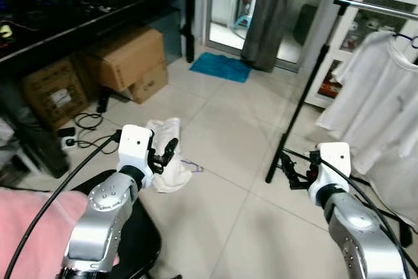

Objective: Hang hanger

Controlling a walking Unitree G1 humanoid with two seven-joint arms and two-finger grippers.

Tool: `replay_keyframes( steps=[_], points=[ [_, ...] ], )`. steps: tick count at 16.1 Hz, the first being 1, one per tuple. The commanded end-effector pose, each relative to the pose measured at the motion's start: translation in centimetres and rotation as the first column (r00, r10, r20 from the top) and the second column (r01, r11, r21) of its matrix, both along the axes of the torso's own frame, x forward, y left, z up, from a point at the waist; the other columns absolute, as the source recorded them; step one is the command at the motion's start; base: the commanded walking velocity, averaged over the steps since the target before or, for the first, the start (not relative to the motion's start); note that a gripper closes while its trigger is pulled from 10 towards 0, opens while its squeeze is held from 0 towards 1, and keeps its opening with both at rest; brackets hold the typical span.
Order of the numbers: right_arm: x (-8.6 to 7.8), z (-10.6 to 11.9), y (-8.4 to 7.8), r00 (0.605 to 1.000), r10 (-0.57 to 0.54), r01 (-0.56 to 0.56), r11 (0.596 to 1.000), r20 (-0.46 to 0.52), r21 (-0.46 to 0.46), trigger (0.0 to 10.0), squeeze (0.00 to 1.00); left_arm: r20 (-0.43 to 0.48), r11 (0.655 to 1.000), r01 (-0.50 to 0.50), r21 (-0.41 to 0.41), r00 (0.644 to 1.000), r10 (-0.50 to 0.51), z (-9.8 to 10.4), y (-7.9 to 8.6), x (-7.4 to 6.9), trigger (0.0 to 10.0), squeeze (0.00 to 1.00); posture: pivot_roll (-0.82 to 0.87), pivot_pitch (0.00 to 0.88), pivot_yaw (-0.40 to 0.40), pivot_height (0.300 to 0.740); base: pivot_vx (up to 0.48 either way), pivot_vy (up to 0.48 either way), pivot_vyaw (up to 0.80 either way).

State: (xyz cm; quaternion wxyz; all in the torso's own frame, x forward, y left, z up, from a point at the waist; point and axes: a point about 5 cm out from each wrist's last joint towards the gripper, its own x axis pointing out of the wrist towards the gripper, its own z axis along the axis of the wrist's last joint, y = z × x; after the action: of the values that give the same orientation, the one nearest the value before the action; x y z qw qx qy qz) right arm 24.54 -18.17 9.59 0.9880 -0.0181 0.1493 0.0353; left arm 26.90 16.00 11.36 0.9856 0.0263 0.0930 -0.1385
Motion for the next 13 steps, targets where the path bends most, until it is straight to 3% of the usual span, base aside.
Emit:
replay_keyframes(
  steps=[1, 4, 8, 13],
  points=[
    [0.09, 0.25, -0.38, 1.000, -0.015, 0.015, 1.000, 0.007, -0.024, 10.0, 0.00, 0.008, 1.000, -0.005, -0.024, 1.000, 0.005, 0.10, -0.22, 0.09, 10.0, 0.00, 0.01, 0.023, -0.021, 0.740, 0.000, -0.304, 0.00],
    [0.24, 0.37, -0.32, 1.000, -0.010, 0.010, 0.999, 0.013, -0.035, 10.0, 0.00, 0.031, 0.999, -0.045, 0.018, 0.999, 0.045, 0.24, -0.01, 0.27, 10.0, 0.00, 0.01, 0.021, -0.028, 0.740, 0.000, 0.000, 0.00],
    [0.48, 0.65, -0.21, 0.999, -0.008, 0.009, 0.999, 0.037, -0.032, 10.0, 0.00, 0.047, 1.000, -0.013, -0.008, 0.999, 0.013, 0.57, -0.24, 0.30, 10.0, 0.00, 0.01, 0.018, -0.031, 0.740, 0.000, 0.000, 0.00],
    [0.63, 0.77, -0.26, 0.999, -0.009, 0.010, 0.999, 0.044, -0.031, 10.0, 0.00, 0.051, 1.000, -0.007, -0.028, 0.999, 0.009, 0.61, -0.28, 0.43, 10.0, 0.00, 0.01, 0.012, -0.030, 0.740, 0.245, 0.000, -0.75]
  ],
)
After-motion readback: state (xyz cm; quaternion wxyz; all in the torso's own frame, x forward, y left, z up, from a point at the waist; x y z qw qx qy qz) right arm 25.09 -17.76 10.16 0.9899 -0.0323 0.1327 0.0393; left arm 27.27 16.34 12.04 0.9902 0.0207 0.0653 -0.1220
